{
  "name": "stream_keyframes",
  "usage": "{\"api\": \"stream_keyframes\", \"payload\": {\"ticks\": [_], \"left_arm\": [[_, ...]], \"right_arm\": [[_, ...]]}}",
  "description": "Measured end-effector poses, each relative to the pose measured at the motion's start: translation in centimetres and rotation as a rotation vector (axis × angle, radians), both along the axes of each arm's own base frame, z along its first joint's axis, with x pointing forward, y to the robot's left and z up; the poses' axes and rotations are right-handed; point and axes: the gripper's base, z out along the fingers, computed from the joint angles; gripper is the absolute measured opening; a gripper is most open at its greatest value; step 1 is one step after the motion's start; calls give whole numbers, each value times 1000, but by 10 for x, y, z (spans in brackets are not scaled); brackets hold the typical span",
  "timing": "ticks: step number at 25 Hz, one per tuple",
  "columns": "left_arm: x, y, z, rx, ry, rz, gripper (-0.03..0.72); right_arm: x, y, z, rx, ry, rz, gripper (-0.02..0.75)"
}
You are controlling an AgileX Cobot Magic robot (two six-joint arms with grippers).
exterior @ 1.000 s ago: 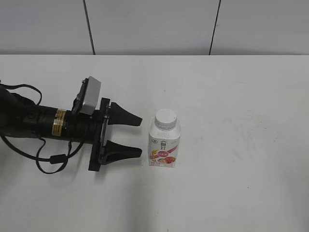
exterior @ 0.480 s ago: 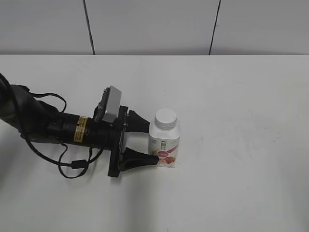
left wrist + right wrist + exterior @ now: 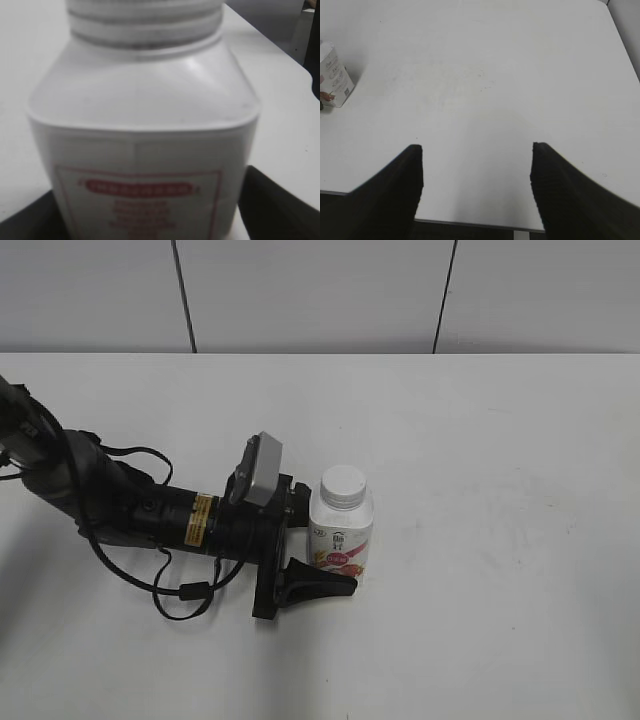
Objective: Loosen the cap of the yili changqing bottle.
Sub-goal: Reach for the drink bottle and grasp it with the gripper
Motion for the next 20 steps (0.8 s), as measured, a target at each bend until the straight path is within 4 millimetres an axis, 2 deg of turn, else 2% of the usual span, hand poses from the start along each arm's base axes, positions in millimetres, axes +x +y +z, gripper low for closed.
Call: {"api": "stream_keyframes", "payload": {"ticks": [13, 20], "left_arm": [[0, -5, -1, -10, 11, 16, 539], [2, -6, 0, -15, 11, 29, 440]], "right_arm": [[0, 0, 0, 0, 0, 0, 533], [0, 0, 0, 0, 0, 0, 533]]}}
